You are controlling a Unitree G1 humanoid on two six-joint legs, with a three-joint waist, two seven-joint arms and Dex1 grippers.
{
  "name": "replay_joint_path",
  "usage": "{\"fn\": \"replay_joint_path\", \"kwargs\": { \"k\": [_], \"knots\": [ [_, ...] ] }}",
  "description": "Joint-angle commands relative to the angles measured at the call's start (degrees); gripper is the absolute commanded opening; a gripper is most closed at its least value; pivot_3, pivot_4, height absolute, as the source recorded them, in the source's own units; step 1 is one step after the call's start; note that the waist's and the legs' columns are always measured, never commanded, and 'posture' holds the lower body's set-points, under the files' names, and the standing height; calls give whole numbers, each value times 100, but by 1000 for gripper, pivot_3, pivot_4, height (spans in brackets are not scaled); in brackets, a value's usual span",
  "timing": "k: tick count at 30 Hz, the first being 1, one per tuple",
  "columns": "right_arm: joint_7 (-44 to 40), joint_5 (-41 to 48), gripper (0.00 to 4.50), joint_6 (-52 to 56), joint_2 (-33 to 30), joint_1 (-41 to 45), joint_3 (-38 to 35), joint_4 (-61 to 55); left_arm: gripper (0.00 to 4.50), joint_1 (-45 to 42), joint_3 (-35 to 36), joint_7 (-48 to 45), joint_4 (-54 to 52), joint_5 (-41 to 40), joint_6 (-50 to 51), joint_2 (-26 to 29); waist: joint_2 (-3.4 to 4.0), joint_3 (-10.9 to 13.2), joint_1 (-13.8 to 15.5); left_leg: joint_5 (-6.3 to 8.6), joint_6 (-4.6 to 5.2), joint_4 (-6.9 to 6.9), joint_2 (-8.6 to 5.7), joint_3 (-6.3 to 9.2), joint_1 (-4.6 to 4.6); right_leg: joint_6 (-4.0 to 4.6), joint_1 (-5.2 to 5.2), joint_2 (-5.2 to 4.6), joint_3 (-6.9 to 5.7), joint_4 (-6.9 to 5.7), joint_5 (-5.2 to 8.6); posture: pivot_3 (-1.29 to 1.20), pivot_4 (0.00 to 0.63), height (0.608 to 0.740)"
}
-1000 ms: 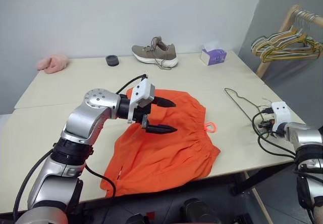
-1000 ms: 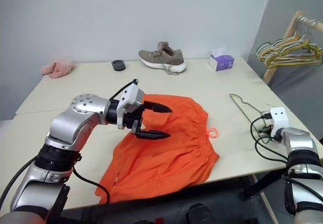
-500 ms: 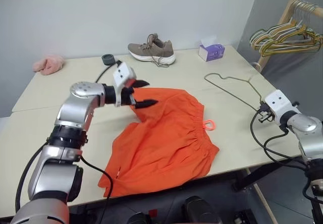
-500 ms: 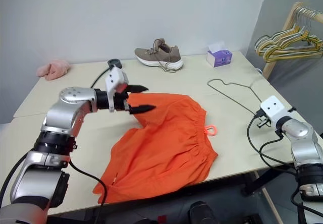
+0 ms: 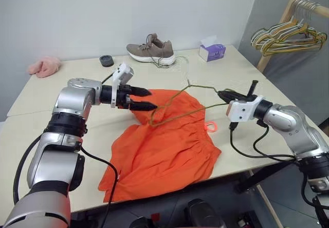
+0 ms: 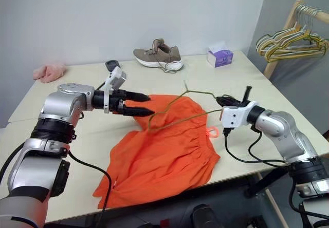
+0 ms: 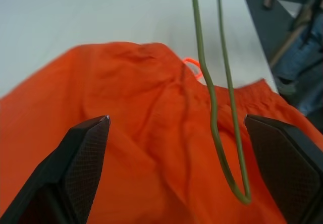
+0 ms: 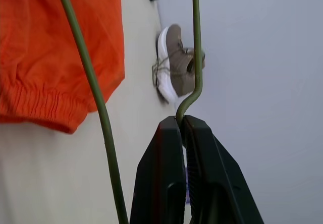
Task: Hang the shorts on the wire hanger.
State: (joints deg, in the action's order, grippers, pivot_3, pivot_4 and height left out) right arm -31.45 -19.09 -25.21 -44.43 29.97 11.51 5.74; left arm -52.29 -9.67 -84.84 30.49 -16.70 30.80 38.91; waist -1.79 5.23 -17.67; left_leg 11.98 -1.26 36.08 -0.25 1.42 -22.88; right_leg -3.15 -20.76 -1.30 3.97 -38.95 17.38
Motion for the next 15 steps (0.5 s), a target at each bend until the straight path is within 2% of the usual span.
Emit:
{"fn": "replay_joint_path", "kwargs": {
  "k": [1,14,15],
  "knots": [
    [-50,26,15,-210,56,210,-46,-129,4500,231,-204,-481,-581,81,-172,254,0,0,0,0,0,0,0,1,0,2,0,0,0,0,-1,-299,64,740],
    [-77,103,15,-189,166,331,-129,-45,4500,793,-359,-740,-1294,140,-120,457,3,3,7,0,0,1,-1,0,1,23,1,-1,2,-2,-13,-293,66,740],
    [-76,103,1,-185,176,330,-130,-53,4313,818,-371,-731,-1317,160,-126,462,3,3,6,0,0,1,0,0,1,23,1,-1,1,-2,-13,-293,66,740]
  ]
}}
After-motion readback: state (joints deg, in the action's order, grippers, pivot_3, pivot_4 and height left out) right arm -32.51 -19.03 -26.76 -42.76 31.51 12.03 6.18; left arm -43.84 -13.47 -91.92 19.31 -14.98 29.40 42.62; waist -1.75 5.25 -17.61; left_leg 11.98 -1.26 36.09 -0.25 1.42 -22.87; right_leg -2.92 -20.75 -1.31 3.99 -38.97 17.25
